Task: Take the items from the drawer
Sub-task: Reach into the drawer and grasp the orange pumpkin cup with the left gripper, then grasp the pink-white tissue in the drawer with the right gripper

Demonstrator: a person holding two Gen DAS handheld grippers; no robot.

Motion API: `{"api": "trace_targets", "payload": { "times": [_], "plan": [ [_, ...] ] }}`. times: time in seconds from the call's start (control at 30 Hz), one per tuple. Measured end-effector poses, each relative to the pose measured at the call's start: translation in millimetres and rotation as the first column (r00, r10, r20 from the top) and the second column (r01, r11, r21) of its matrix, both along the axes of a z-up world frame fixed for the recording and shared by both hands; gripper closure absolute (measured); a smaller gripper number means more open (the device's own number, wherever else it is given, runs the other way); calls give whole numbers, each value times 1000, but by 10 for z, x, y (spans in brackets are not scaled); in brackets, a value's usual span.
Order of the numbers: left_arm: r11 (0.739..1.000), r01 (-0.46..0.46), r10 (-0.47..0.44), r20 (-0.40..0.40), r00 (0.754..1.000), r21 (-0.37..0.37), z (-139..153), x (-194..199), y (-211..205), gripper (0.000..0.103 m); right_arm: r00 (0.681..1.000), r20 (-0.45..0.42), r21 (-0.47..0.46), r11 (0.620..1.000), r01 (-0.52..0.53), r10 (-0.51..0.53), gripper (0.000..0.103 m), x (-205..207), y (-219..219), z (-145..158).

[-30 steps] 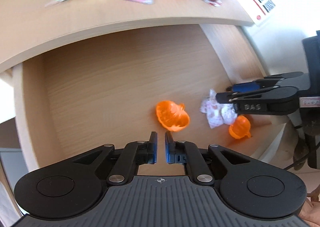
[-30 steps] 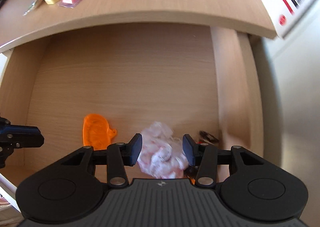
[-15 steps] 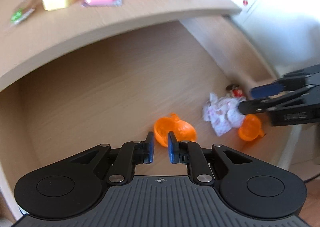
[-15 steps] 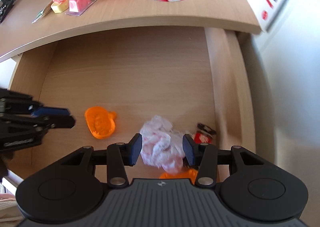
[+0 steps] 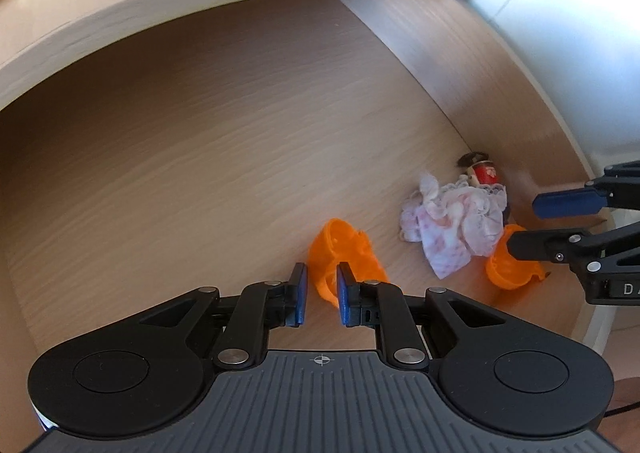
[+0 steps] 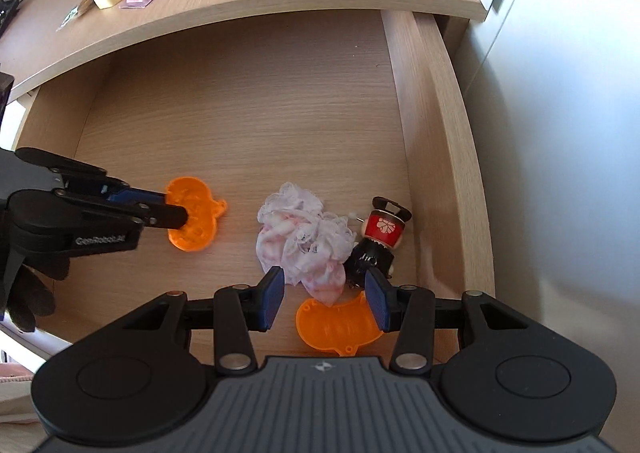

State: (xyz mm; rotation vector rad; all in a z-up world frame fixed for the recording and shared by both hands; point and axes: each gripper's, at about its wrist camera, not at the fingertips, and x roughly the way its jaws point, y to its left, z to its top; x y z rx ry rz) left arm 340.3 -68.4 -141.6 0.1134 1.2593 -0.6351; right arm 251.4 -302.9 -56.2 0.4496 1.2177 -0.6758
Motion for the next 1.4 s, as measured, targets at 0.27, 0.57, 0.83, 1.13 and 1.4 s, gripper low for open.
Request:
{"api": "trace_targets", "payload": {
  "times": [0.27, 0.57, 0.83, 1.13, 1.4],
  "plan": [
    [1000, 2, -2, 6, 1000, -8, -52, 44, -181, 86, 999, -2, 2, 999, 38, -38, 59, -3, 82, -40],
    [996, -56, 42, -190, 981, -67, -131, 160, -214, 90, 999, -5, -18, 998, 54, -54, 59, 45, 20, -11],
    [998, -55, 51, -151, 987, -27, 61, -5, 61, 92, 999, -14, -36, 999, 29, -30, 59, 124, 29, 30],
    [976, -215, 211, -95, 973, -32, 409, -231, 738, 92, 991, -76, -17, 993, -113, 112, 56, 663, 27, -120],
    [947, -315, 310, -85, 947, -60, 523, -334, 1115, 92, 955, -250, 54, 987, -151, 160, 54, 906, -95, -521]
  ]
}}
